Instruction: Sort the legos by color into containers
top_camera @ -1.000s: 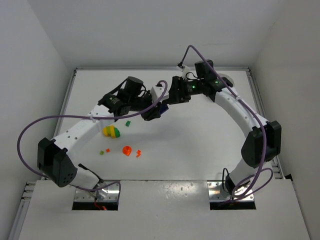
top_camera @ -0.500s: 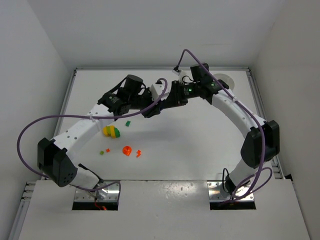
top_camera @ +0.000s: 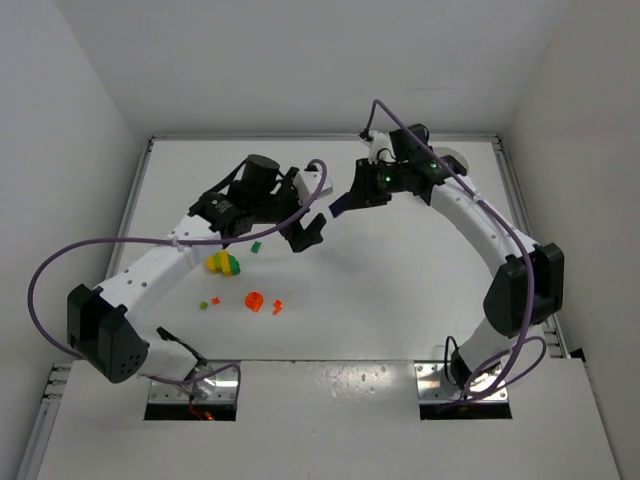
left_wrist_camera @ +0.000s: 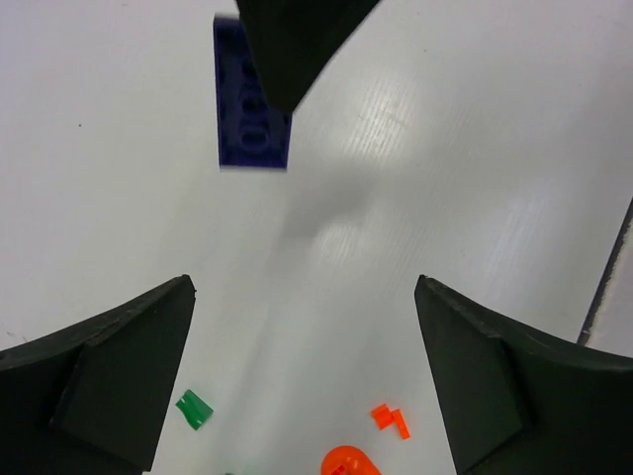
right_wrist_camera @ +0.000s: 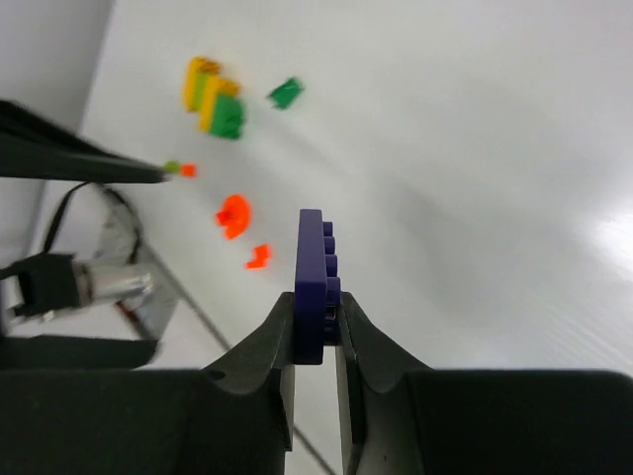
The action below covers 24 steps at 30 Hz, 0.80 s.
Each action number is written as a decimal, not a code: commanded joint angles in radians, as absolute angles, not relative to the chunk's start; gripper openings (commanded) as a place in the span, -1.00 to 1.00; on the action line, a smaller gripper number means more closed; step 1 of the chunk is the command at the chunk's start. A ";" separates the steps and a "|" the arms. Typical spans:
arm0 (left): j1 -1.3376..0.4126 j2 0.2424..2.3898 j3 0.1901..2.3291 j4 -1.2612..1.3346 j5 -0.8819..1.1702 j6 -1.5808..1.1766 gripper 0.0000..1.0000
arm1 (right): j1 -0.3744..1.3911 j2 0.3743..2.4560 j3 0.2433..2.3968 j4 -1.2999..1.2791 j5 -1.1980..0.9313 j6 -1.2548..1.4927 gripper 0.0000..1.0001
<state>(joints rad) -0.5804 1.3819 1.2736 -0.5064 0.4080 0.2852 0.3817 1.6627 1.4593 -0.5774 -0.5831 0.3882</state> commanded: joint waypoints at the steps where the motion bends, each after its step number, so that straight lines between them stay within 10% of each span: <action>1: -0.551 1.312 1.269 -0.460 0.449 0.215 0.99 | 0.336 1.591 1.525 -0.614 -0.378 0.289 -1.00; 24: -0.456 1.215 1.129 -0.390 0.291 0.164 0.99 | -0.098 1.808 1.586 -0.586 -0.123 0.259 -1.00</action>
